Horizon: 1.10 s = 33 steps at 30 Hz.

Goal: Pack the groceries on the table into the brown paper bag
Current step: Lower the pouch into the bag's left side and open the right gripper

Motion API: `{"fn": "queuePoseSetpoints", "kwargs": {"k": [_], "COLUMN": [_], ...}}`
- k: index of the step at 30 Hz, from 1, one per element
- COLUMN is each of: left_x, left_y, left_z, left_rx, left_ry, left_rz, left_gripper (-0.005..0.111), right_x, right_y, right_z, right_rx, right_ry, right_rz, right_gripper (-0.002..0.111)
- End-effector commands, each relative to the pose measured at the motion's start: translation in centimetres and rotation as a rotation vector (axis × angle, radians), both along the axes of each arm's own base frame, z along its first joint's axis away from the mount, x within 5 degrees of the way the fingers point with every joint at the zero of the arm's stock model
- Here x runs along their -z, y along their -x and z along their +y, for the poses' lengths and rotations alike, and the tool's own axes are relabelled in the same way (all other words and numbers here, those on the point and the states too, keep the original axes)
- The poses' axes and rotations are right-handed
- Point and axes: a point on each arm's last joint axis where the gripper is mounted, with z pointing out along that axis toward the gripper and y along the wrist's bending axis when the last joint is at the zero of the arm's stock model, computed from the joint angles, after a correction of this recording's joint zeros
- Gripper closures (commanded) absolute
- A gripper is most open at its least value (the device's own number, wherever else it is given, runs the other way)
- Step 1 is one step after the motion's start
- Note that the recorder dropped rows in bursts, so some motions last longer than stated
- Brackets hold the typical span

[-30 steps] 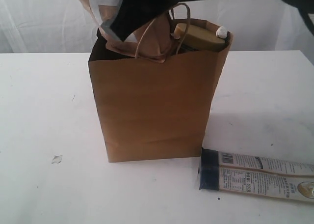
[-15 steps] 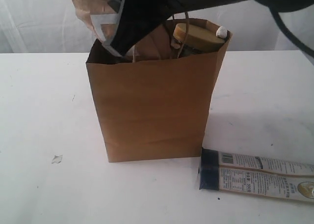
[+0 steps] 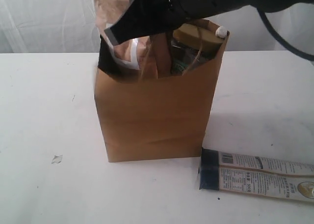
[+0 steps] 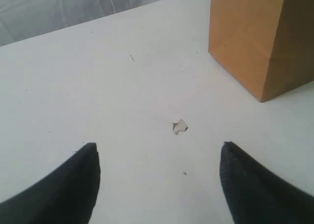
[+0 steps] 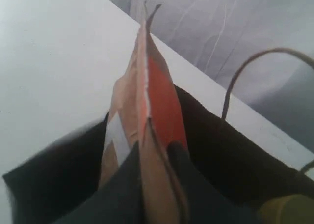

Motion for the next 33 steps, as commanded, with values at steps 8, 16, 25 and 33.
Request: {"fn": "queuePoseSetpoints", "kwargs": {"k": [8, 16, 25, 33], "left_x": [0.1, 0.1, 0.1, 0.1], "left_y": [0.0, 0.0, 0.0, 0.0], "left_z": [0.0, 0.0, 0.0, 0.0], "left_rx": [0.001, 0.001, 0.001, 0.001], "left_ry": [0.016, 0.016, 0.016, 0.016], "left_rz": [0.001, 0.001, 0.001, 0.001], "left_gripper": [0.036, 0.036, 0.036, 0.036], "right_x": [-0.5, 2.0, 2.2, 0.3], "right_y": [-1.4, -2.2, -2.0, -0.5], "right_z": [-0.9, -0.3, -0.5, -1.8], "right_rx": [0.09, 0.111, 0.119, 0.126], "right_ry": [-0.128, -0.098, -0.07, -0.08], "right_rz": [0.017, 0.097, 0.126, 0.12], "right_gripper": [0.108, 0.108, 0.098, 0.045]}}
